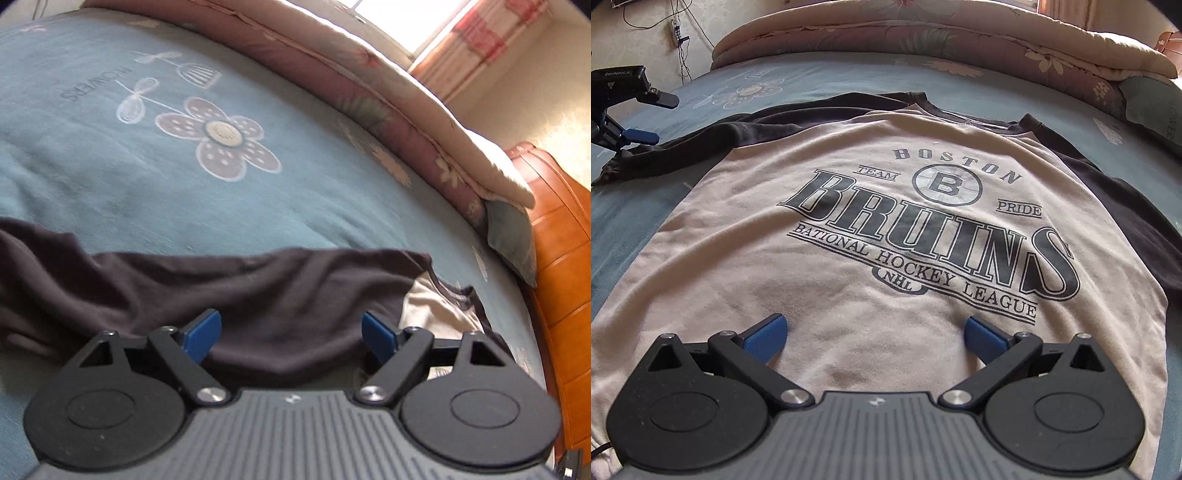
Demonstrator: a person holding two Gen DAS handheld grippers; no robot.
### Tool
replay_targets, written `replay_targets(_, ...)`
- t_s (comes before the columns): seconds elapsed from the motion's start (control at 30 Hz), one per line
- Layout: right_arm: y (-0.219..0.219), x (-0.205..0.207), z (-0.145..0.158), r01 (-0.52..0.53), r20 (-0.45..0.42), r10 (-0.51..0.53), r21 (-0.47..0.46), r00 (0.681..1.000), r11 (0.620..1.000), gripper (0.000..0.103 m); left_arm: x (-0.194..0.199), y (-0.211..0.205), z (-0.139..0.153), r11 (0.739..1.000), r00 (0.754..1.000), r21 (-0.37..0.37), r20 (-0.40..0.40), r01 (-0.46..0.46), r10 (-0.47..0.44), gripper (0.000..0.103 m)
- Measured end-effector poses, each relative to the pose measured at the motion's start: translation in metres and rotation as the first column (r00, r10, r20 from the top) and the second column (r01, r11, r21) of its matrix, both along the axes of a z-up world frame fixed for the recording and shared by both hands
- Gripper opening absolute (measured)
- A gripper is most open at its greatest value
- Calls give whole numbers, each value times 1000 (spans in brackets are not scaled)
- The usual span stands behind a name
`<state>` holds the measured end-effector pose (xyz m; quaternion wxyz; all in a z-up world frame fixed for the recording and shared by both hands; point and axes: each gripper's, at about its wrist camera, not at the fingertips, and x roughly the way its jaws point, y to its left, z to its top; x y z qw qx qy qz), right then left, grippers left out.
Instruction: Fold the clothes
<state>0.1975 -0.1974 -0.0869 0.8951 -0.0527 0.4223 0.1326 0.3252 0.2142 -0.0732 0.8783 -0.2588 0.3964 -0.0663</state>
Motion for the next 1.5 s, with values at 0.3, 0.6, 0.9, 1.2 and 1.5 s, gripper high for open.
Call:
replay_targets(0.3,1,1,-1,-1,18,1,-5,1000,1000,103,4,48,6,992,992,-11,-16,-124,123,80)
replay_targets(0.6,2,-1,-2,1,31,-1,-11,1000,1000,103,-84,98,-32,902,917,-169,-74,-398,391,80)
replay_targets(0.9,3,-1,-3,11,48,-11,-11,999,1000,103,-80,128,-64,814,848,-283,1,-508,530,81)
replay_targets(1.2,3,-1,-3,2,53,-1,-13,999,1000,103,-72,120,-56,812,830,-230,28,-536,556,80)
replay_targets(1.5,3,-1,-3,0,56,1,-15,998,1000,103,-51,80,11,937,935,-81,79,-340,346,80)
